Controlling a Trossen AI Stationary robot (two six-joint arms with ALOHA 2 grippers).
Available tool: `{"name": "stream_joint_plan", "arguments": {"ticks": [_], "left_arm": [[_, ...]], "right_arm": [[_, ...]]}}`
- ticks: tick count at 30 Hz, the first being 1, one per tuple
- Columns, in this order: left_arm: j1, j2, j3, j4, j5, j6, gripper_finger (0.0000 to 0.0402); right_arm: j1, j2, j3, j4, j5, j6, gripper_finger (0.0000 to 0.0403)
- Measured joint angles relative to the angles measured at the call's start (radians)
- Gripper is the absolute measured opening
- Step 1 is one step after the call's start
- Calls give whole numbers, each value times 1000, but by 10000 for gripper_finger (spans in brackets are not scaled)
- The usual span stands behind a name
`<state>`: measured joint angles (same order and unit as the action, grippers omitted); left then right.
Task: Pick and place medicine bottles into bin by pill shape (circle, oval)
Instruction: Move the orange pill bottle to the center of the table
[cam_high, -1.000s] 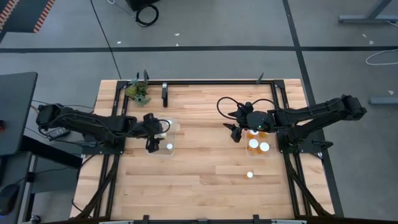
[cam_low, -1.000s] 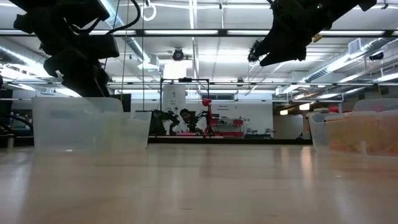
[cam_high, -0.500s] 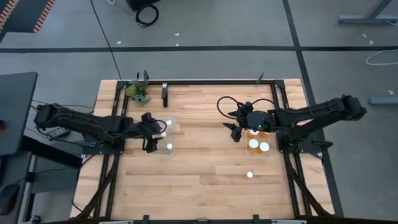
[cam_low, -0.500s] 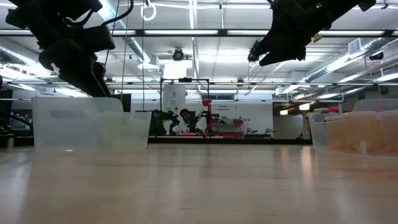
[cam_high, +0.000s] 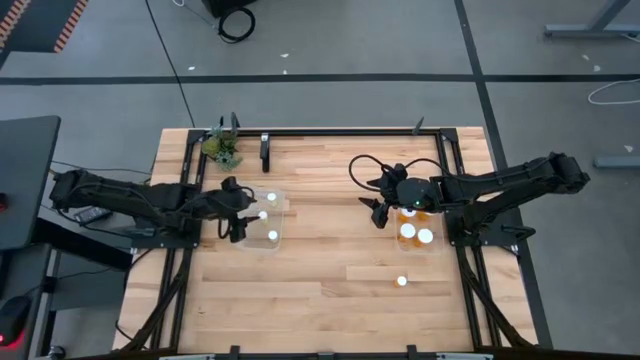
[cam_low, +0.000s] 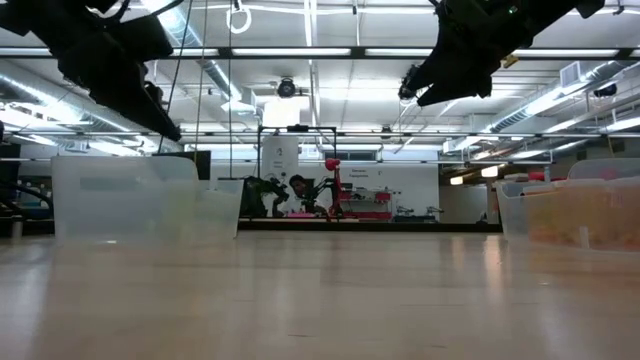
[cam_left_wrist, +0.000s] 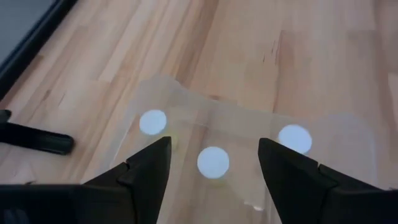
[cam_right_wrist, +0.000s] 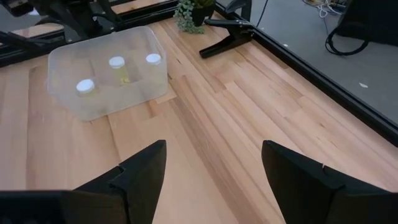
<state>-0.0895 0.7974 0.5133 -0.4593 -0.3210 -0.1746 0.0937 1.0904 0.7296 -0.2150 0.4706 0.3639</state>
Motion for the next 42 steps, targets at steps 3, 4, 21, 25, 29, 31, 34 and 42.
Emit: {"name": "stream_joint_plan", "arguments": {"ticks": [3, 4, 21, 25, 29, 31, 34, 42], "left_arm": [[0, -37, 0, 20, 2, 6, 250], [0, -49, 0, 27, 8, 12, 250], [-100, -78, 0, 340, 38, 109, 231], [-120, -78, 0, 354, 38, 108, 229], [-138, -78, 0, 357, 38, 108, 225], [-141, -78, 0, 357, 39, 108, 223], [-145, -78, 0, 357, 39, 110, 220], [-144, -77, 0, 358, 38, 157, 217]], "right_arm": [[-1, 0, 0, 0, -17, 8, 271], [-3, 0, 0, -1, -27, 8, 271], [31, 0, 50, -283, -117, 30, 271], [64, 0, 69, -365, -121, 57, 271], [99, 0, 94, -443, -121, 111, 271], [115, 0, 103, -476, -121, 136, 271], [142, 0, 118, -498, -121, 170, 271], [197, 32, 165, -622, -121, 292, 271]]}}
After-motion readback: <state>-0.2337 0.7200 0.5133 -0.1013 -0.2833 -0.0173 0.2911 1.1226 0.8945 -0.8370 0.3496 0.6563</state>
